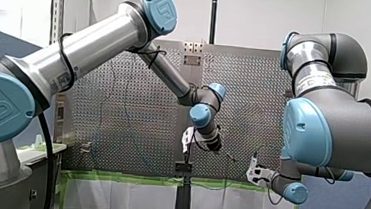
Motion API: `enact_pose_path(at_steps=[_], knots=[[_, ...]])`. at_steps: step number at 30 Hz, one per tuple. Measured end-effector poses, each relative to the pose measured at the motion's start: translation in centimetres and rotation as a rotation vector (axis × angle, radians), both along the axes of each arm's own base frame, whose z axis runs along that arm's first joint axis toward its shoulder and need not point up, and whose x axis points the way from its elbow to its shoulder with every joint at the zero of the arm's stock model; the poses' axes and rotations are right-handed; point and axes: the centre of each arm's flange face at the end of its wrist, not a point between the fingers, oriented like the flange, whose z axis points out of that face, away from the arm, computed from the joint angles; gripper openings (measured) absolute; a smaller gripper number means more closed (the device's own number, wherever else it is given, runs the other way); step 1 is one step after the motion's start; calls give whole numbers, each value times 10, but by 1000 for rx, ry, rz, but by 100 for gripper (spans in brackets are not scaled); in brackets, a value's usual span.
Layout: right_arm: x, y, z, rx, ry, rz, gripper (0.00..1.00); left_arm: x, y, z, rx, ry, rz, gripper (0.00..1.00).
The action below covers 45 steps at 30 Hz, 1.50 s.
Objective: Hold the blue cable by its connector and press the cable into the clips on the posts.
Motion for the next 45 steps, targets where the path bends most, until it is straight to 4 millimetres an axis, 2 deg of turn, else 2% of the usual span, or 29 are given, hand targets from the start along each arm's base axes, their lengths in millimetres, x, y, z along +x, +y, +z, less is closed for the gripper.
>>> enact_pose_path(at_steps=[8, 18, 26, 32, 38, 45], knots=[[0, 0, 0, 0, -1, 0, 0, 15, 2, -21, 117, 5, 9, 99], [2, 0, 0, -2, -1, 5, 0, 25, -4, -4, 153, 14, -12, 99], [4, 0, 1, -3, -1, 8, 0, 17, 4, -9, 160, 92, 15, 99], [7, 1, 1, -4, -1, 13, 0, 6, 20, -24, 190, 170, 52, 99], [9, 1, 1, -5, -1, 19, 0, 1, 30, -30, 218, 224, 74, 99], [11, 1, 1, -5, -1, 22, 0, -2, 24, -48, 255, 283, 36, 99]])
